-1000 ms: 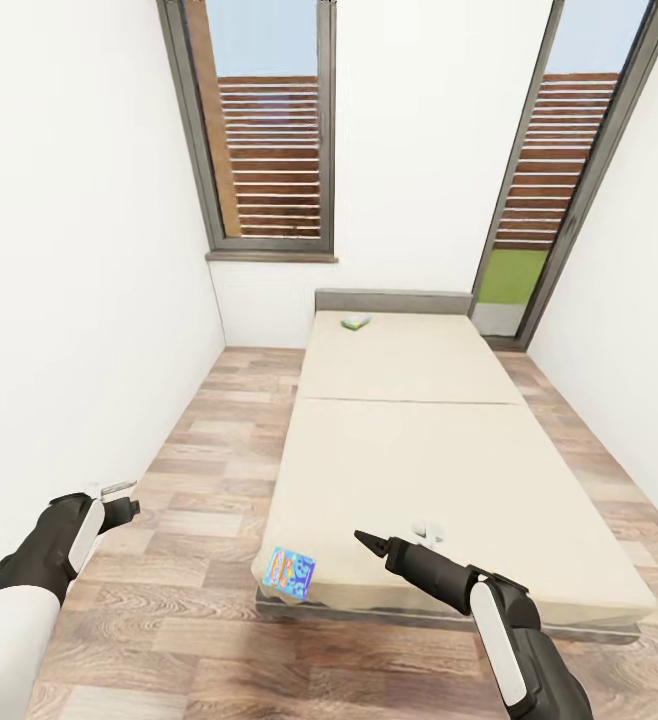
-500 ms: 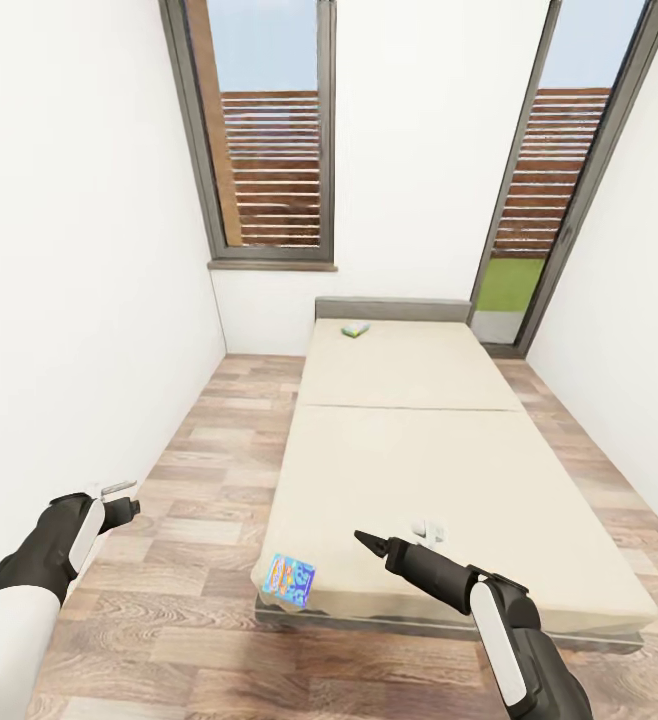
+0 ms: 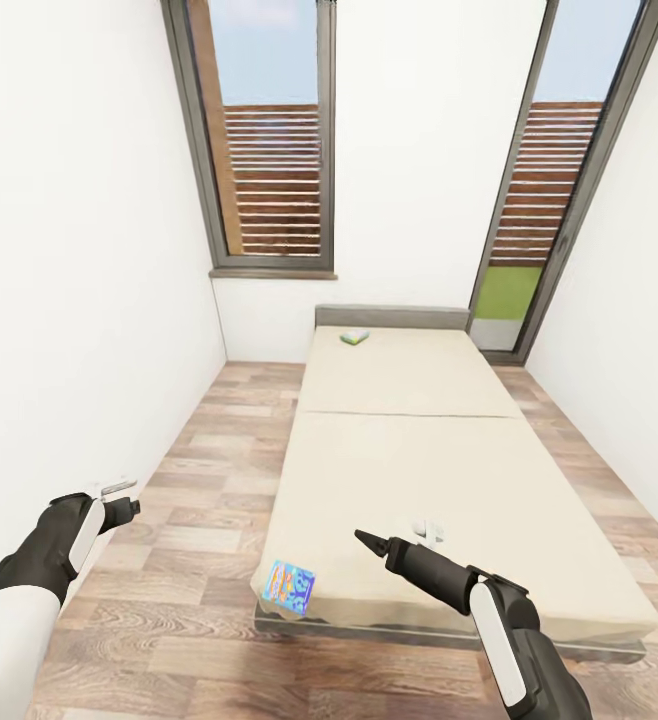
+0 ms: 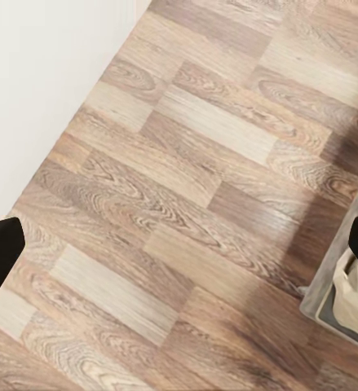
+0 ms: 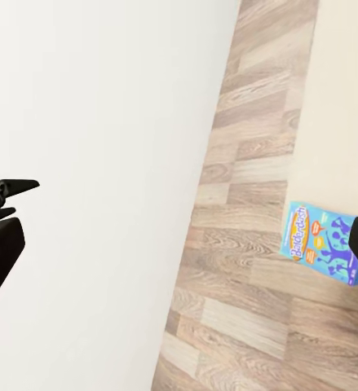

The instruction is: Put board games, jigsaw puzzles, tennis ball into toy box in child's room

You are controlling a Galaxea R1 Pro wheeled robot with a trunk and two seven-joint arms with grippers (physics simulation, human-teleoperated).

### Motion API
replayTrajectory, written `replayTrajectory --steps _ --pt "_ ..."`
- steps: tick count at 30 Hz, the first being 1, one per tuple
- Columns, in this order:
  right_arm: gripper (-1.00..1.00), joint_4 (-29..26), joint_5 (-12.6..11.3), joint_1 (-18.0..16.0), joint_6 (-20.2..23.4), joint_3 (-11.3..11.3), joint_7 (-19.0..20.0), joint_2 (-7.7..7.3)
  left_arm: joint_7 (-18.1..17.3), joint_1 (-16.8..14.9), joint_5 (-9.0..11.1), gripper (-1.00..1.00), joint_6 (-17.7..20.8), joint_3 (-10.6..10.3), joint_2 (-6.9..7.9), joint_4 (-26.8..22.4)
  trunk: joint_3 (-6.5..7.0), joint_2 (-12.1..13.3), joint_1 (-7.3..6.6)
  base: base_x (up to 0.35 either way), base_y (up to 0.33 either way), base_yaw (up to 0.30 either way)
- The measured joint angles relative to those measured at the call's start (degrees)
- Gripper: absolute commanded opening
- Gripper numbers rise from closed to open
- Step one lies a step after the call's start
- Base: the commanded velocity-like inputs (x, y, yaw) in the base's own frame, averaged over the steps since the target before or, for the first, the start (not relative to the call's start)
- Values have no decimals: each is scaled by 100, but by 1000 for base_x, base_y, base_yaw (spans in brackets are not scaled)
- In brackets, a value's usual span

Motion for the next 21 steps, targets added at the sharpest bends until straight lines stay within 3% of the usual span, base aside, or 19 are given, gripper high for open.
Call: replayTrajectory --steps 21 --pt "100 36 1 -1 -4 0 0 0 0 0 -2 100 0 0 0 0 200 0 0 0 0 0"
